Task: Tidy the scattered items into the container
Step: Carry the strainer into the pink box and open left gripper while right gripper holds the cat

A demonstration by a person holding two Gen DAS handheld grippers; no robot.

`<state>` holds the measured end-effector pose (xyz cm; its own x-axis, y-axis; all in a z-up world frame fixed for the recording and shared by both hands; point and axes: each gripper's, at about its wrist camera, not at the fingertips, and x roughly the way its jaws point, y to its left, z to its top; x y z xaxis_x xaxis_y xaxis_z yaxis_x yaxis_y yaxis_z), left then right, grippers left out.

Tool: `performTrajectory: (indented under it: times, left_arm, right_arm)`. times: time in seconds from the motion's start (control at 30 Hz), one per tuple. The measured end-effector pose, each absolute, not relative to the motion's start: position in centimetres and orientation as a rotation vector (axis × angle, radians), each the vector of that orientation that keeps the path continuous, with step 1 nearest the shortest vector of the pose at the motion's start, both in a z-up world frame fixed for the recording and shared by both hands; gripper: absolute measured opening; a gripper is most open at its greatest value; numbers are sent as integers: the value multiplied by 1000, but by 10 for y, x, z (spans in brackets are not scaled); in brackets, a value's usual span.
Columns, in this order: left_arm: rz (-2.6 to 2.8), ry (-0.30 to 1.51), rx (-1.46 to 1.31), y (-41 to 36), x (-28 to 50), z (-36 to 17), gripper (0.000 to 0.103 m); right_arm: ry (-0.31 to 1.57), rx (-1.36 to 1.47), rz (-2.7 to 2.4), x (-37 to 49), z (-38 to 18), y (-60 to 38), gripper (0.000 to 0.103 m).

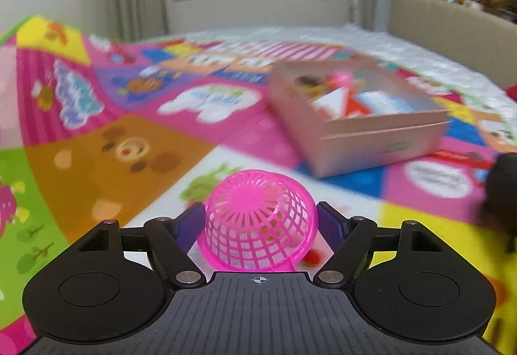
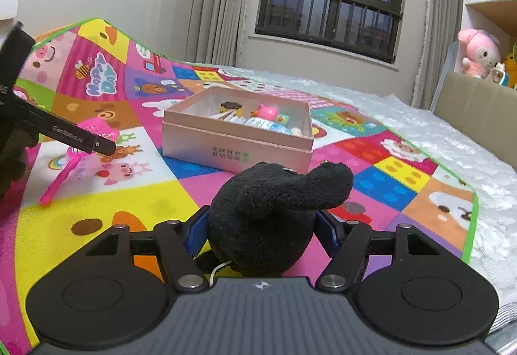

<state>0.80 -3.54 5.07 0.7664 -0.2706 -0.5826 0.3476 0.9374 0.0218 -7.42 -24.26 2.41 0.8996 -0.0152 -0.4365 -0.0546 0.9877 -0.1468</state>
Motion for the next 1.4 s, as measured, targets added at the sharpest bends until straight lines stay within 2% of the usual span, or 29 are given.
performTrajectory:
  times: [0.3,0.47,0.67,0.87,1.0,1.07,1.4]
  left_arm:
    - [-467,439,138,-73,-14,114,80]
    - [-483,423,148,-94,25,138,80]
    - [-500,455,143,-130,97,152,80]
    - [-518,501,183,-169,159,129,81]
    - [-522,571,184,-174,176,100,89]
    - [-515,564,169,-163,166,92,94]
    - [-524,509,128,-119,59,52,100]
  right_arm:
    - [312,-109,37,-84,84,-268,68]
    - [240,-35,55,-87,104,-288,68]
    - [225,9,56,-80,101,-307,68]
    - [266,27,53,-61,82,-316,68]
    - [296,64,38,-48,71,-323,68]
    - [304,83,35,-40,70,-323,68]
    - [302,20,50,-20,84,-300,68]
